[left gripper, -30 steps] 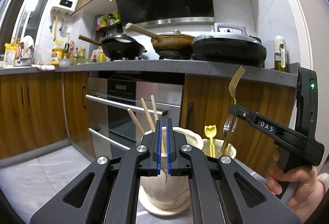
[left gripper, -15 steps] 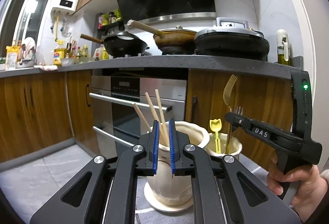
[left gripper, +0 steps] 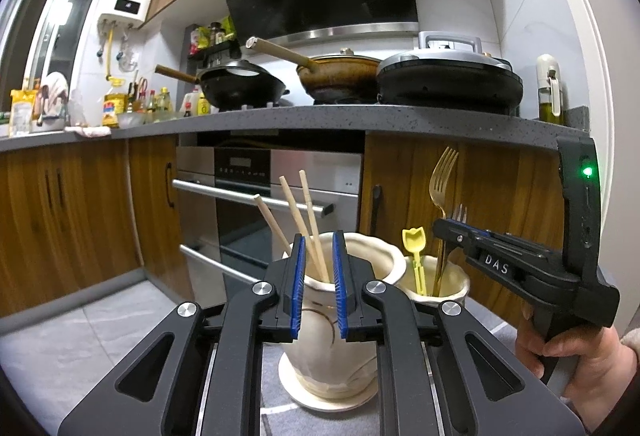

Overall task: Organize utensils
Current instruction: 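Open the left tool into the tall cup while the right tool releases the fork into the short cup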

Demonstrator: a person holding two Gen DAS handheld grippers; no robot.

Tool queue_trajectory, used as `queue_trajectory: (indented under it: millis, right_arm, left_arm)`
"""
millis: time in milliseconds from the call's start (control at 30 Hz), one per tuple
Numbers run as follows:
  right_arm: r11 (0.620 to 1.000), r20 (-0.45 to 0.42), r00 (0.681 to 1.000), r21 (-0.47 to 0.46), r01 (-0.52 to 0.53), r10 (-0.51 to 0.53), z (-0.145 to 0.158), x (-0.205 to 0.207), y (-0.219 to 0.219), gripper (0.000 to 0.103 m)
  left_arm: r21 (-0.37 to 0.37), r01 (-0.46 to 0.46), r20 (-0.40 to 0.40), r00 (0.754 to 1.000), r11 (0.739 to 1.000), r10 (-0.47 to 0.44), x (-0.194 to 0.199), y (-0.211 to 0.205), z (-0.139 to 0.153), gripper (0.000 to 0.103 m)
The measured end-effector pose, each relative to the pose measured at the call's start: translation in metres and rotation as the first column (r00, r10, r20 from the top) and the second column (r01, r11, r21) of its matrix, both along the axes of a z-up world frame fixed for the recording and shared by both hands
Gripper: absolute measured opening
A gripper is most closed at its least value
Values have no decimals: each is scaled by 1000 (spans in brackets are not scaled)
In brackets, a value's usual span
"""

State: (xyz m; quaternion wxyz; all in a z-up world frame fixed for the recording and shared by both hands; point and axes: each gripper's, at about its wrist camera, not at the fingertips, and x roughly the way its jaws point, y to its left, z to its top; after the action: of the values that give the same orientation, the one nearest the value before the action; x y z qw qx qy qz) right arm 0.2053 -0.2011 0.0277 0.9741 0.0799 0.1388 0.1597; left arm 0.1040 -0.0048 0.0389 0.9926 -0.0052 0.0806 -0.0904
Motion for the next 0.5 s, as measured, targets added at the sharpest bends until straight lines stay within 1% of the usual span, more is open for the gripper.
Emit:
queue_trajectory:
  millis: [333,367,400,467,500]
  right_arm:
    - [1000,4,1000,10,9,-9,-1,-1,-2,9]
    - [1000,3,1000,13,7,-7,-1,0,-3,15]
    - [1000,4,1000,20,4,-4,-1,-1,-3,24]
    - [1000,16,1000,31,-1,1,0,-5,-4,29]
    - [1000,20,1000,31,0,-1,1,-7,-3,30]
  left_arm:
    - [1,1,2,1000,1000,-1,0,0,-1,15]
    - [1,0,2,1000,1000,0,0,0,-1,15]
    - [1,-1,2,1000,1000,1,0,0,-1,16]
    - [-1,-1,3,1000,1000,1,-1,0,-1,23]
    - [-2,-3,6,1000,1000,3,-1,0,-1,28]
